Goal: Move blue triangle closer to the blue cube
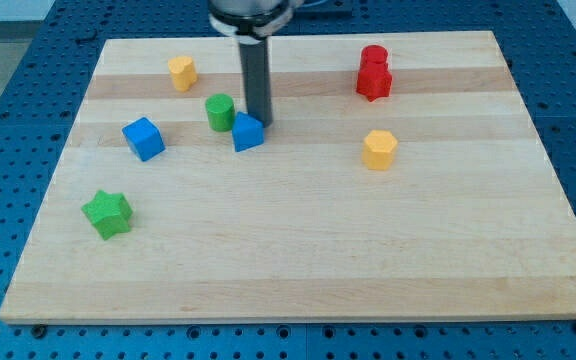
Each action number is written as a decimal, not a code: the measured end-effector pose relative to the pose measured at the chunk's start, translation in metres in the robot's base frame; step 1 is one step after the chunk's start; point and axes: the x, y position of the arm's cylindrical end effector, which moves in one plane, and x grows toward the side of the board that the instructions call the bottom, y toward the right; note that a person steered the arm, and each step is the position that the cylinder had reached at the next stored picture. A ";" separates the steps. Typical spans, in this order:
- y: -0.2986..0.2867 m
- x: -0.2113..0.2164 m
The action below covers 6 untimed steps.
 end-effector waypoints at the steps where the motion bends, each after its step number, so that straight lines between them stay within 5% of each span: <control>1: -0.040 0.006; 4: 0.059 0.065; 6: 0.045 0.080</control>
